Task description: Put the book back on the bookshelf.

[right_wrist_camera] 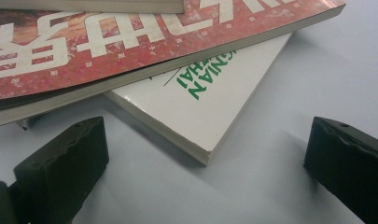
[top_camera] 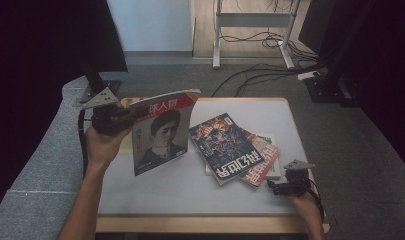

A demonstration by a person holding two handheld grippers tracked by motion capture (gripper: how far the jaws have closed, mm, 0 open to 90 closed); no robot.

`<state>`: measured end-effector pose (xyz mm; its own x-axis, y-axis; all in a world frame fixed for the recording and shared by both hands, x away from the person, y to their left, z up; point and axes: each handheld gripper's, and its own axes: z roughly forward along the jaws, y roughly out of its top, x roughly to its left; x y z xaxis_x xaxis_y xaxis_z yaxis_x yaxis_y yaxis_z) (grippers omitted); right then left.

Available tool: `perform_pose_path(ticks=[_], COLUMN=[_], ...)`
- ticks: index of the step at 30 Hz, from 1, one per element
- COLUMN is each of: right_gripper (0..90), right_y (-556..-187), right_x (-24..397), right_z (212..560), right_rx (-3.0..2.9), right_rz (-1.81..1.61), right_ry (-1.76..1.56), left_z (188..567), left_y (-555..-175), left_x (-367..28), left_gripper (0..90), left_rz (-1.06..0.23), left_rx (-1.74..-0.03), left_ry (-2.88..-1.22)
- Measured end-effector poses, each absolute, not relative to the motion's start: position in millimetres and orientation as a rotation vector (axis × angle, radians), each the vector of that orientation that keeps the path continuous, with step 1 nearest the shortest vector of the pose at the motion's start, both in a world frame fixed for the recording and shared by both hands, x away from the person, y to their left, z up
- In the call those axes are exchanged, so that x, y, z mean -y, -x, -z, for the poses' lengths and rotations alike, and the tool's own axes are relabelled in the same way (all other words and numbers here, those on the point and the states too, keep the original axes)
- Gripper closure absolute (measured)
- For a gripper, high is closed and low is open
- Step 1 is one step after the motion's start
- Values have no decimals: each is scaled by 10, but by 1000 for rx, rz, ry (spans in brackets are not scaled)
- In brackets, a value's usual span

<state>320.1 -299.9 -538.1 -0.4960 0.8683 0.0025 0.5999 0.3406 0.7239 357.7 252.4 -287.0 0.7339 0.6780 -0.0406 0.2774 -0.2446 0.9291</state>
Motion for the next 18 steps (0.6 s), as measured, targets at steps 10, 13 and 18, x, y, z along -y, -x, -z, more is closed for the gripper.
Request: perform_pose_path(ticks=[10, 13, 18], right_gripper=[0, 0, 0], right_y=[-3201, -3202, -3202], right_x=[2999, 2999, 2999], right_z=[5381, 5381, 5382], right_rx=[-2226, -2226, -2225], right_rz=[-955, -955, -956], right_ry=[-1293, -1293, -1293], left_z=[2881, 2882, 2877], left_y=[-3508, -3491, -3451], left_x=[-2822, -2893, -2992], left_gripper=[869, 869, 869], left_rz=[-483, -485, -494], left_rx=[-802, -815, -834], left_ry=[-1794, -1787, -1775])
